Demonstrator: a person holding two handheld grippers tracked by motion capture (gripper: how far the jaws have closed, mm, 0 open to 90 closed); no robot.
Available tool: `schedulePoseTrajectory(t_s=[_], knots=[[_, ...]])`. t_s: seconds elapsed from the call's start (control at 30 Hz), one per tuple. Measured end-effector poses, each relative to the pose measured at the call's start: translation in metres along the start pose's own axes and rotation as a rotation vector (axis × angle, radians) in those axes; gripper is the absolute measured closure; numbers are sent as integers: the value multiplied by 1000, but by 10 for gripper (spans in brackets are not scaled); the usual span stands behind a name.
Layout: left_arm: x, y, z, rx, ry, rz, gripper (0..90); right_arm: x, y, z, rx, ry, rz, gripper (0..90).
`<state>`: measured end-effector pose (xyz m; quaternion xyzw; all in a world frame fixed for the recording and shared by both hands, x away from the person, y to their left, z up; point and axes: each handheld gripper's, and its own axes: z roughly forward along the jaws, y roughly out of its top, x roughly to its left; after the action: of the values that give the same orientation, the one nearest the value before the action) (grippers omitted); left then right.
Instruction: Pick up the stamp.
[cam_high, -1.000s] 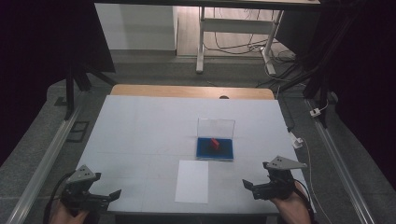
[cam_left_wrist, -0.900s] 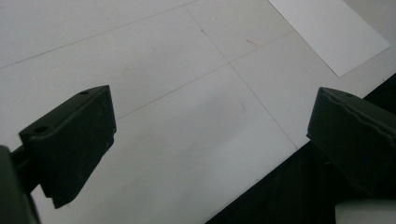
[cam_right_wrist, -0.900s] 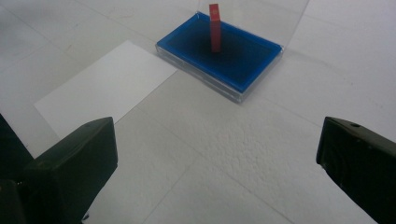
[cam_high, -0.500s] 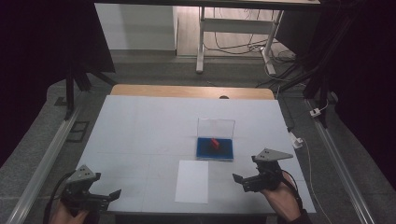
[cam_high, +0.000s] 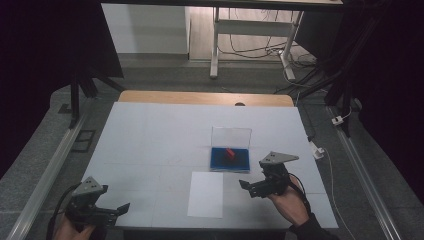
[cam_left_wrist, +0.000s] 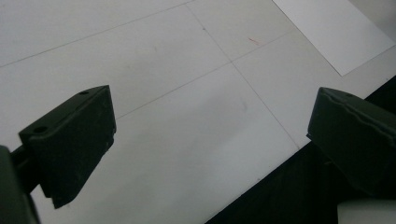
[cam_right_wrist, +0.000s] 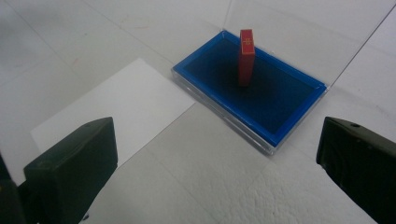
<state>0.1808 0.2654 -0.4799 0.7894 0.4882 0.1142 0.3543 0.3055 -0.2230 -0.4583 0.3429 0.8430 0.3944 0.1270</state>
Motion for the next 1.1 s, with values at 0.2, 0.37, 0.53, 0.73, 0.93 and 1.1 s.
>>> schedulePoseTrajectory(t_s=[0.2,0.37,0.53,0.73,0.93,1.1], knots=[[0,0,0,1,2,0,14,-2,7,12,29,-5,-4,0],[0,0,0,1,1,0,14,-5,11,20,44,-12,-1,0],[0,0,0,0,1,1,14,-5,20,32,58,-33,-23,0],[0,0,0,0,1,1,14,-8,27,45,68,-43,-20,0],[0,0,0,0,1,2,14,-11,34,59,87,-58,-27,0],[0,0,0,0,0,1,14,-14,38,71,99,-70,-37,0]])
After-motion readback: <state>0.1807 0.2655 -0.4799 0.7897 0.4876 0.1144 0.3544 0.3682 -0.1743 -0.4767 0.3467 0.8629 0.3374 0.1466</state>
